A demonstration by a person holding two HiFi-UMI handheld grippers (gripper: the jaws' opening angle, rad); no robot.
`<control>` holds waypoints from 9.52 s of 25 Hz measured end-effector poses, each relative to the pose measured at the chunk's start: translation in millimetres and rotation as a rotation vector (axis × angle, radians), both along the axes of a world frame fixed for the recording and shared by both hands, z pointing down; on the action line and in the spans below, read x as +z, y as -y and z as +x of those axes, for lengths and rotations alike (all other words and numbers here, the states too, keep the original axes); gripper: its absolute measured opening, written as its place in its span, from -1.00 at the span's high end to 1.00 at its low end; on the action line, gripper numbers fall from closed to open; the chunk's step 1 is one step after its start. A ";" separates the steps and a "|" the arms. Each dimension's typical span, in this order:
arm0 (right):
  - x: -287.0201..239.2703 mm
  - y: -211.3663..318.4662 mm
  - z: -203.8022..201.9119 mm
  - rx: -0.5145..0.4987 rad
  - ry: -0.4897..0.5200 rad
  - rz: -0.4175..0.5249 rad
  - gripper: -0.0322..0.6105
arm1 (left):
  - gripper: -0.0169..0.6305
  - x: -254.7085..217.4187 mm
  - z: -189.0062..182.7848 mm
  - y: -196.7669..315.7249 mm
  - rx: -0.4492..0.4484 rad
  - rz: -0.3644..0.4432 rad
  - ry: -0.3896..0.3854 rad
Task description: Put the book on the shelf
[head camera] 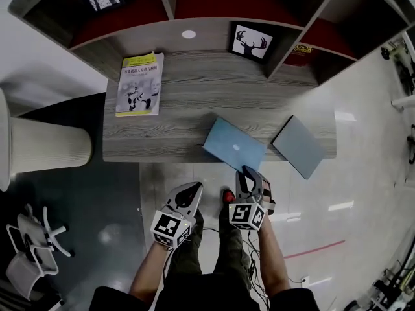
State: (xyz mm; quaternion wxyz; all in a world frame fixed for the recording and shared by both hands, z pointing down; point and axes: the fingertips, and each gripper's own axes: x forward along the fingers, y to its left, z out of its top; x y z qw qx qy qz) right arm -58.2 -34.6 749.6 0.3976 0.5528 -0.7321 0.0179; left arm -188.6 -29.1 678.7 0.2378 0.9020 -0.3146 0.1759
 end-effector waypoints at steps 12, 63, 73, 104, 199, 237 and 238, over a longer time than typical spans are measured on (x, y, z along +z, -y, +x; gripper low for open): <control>-56.5 10.1 29.7 0.201 0.391 0.001 0.69 | 0.94 -62.2 -7.5 6.6 -0.034 0.081 -0.021; -391.7 81.9 94.5 -0.082 0.433 0.685 0.71 | 0.94 -243.0 61.0 102.8 -0.168 0.392 -0.118; -421.5 158.6 80.7 -0.156 -0.020 0.743 0.71 | 0.94 -247.9 53.3 175.8 -0.139 0.378 -0.130; -312.0 293.7 56.3 -0.366 -0.580 0.612 0.69 | 0.94 -214.7 26.6 257.5 -0.140 0.299 -0.130; -276.4 -143.7 195.4 0.473 0.339 0.584 0.80 | 0.94 -227.3 194.2 -46.8 0.335 0.345 -0.138; -33.5 -96.3 206.8 0.510 0.227 0.235 0.74 | 0.94 -7.2 246.0 -14.7 0.496 0.129 -0.033; -30.7 -95.1 206.9 0.500 0.212 0.221 0.54 | 0.94 -5.1 245.3 -14.7 0.493 0.121 -0.032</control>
